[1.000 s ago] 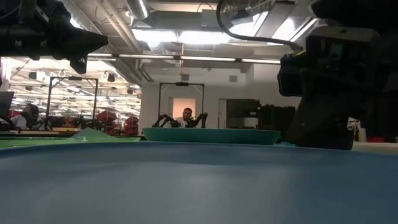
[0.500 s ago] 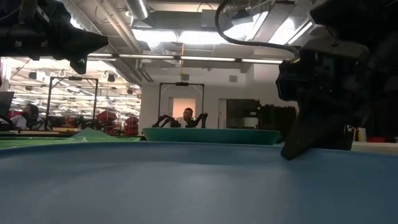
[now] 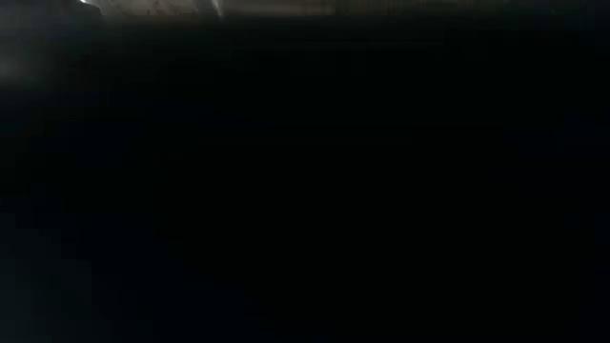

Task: Stack plastic plates
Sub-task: Stack the blue plate on the green plate

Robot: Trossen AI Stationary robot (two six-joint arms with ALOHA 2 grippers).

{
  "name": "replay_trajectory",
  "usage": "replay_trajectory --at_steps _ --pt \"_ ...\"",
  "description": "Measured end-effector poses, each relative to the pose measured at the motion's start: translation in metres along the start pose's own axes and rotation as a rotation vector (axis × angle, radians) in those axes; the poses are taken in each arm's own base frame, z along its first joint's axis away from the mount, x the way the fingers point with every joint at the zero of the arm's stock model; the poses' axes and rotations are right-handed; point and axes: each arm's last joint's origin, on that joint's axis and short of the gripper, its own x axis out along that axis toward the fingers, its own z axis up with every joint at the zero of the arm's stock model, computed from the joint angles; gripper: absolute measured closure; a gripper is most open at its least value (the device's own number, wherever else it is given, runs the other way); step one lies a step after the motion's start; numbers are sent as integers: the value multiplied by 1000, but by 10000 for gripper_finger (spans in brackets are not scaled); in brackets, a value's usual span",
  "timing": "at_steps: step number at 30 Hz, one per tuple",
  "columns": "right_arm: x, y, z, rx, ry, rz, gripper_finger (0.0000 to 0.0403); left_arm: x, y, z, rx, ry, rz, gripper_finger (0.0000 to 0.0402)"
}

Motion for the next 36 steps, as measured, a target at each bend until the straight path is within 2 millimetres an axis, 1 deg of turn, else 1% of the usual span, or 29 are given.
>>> replay_trajectory --at_steps 12,30,36 --pt "-2 2 1 -9 16 29 401 0 0 0 0 0 2 395" --pt "-29 19 17 -64 -76 118 403 0 0 0 0 -2 12 395" --pt "-38 17 33 -26 -121 136 403 0 1 0 0 -4 21 395"
